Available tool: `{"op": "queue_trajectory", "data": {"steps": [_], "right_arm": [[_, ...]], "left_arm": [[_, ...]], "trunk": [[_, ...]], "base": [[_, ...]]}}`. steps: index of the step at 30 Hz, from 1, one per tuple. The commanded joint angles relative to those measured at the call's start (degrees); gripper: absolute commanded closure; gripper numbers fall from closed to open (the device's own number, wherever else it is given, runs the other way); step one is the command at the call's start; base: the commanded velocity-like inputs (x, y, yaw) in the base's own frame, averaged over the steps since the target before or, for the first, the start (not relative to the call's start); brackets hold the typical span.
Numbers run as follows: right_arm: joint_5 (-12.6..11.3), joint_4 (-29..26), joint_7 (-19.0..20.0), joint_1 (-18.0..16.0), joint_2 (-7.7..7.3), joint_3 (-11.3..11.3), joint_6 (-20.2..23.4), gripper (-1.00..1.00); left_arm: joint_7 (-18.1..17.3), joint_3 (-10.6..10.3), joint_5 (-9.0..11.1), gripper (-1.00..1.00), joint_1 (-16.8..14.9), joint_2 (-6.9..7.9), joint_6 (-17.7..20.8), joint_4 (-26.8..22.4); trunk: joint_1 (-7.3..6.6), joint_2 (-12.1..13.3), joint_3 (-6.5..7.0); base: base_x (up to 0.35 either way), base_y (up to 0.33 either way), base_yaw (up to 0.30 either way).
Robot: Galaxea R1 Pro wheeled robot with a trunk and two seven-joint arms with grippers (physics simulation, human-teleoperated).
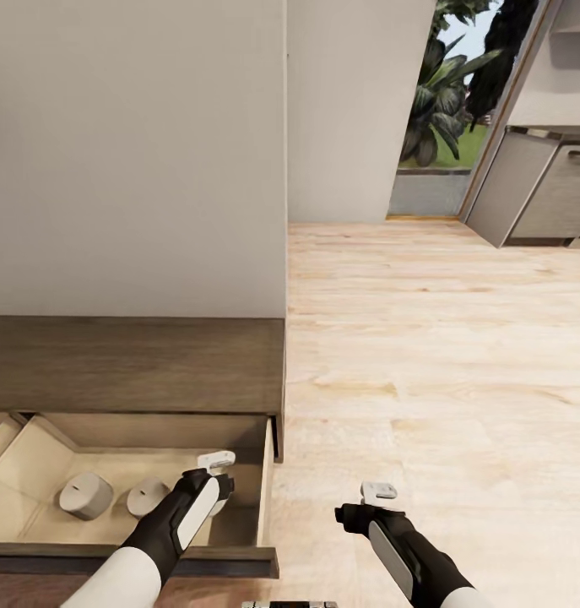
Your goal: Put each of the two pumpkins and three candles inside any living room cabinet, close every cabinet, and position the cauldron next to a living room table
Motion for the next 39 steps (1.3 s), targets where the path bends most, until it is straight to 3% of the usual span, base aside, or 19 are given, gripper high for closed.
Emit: {"op": "queue_trajectory", "data": {"steps": [1,19,39], "right_arm": [[-0.6,-0.1,-0.55,-0.02,-0.04,0.29,0.16,-1.0],[-0.51,-0.1,-0.56,0.0,-0.09,0.39,-0.01,-1.0],[-0.51,-0.1,-0.55,-0.01,-0.15,0.38,-0.01,-1.0]], "left_arm": [[0.6,-0.25,0.56,1.0,-0.04,0.04,0.12,-0.09],[0.53,-0.11,1.14,1.0,0.01,0.15,0.15,-0.57],[0.29,0.1,1.27,1.0,0.04,0.39,0.23,-0.69]], "trunk": [[0.21,-0.44,-0.23],[4.17,-7.66,-3.46],[4.17,-7.66,-3.46]], "base": [[0.0,0.0,0.0],[0.0,0.0,0.0],[0.016,0.0,0.0]]}}
